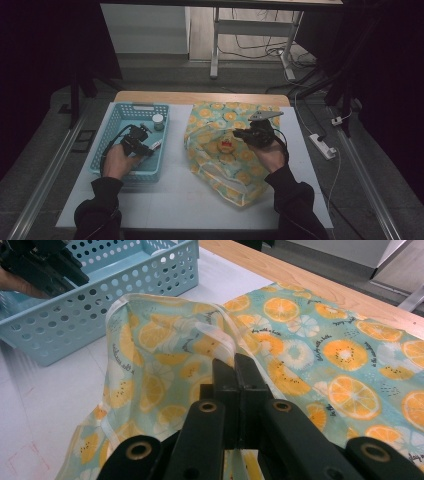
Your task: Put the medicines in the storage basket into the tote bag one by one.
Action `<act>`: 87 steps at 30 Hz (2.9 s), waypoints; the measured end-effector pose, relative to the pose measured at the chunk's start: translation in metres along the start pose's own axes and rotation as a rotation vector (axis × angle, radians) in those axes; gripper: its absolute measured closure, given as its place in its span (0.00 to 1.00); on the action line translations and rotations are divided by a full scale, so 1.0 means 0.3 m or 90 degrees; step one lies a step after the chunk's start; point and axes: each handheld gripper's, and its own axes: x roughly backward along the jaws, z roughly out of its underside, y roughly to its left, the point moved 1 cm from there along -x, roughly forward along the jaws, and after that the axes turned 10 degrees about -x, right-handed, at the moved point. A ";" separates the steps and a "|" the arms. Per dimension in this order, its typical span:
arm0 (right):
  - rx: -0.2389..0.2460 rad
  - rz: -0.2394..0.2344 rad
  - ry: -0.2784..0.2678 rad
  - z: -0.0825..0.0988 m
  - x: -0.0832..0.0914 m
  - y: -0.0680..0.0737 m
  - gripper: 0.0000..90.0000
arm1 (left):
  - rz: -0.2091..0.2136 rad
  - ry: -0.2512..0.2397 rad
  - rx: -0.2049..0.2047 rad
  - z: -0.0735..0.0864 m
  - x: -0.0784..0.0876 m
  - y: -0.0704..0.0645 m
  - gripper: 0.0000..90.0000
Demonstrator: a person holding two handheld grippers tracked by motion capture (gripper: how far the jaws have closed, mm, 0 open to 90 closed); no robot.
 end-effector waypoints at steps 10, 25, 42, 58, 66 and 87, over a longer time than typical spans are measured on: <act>0.000 0.000 -0.002 -0.001 0.002 -0.002 1.00 | -0.028 -0.053 0.013 0.000 0.046 0.000 0.80; -0.001 -0.001 -0.004 -0.001 0.003 -0.004 1.00 | 0.004 -0.162 0.015 0.006 0.173 -0.010 0.80; 0.000 -0.003 -0.007 -0.002 0.004 -0.011 1.00 | 0.044 -0.247 -0.060 -0.066 0.307 -0.141 0.80; -0.001 -0.006 -0.009 -0.005 0.000 -0.008 1.00 | 0.112 -0.263 -0.159 -0.187 0.307 -0.319 0.80; 0.000 -0.008 -0.016 -0.011 0.002 0.000 1.00 | 0.146 -0.241 -0.188 -0.243 0.252 -0.385 0.80; 0.001 -0.014 -0.022 -0.021 0.011 0.012 1.00 | 0.170 -0.196 -0.215 -0.406 0.109 -0.470 0.80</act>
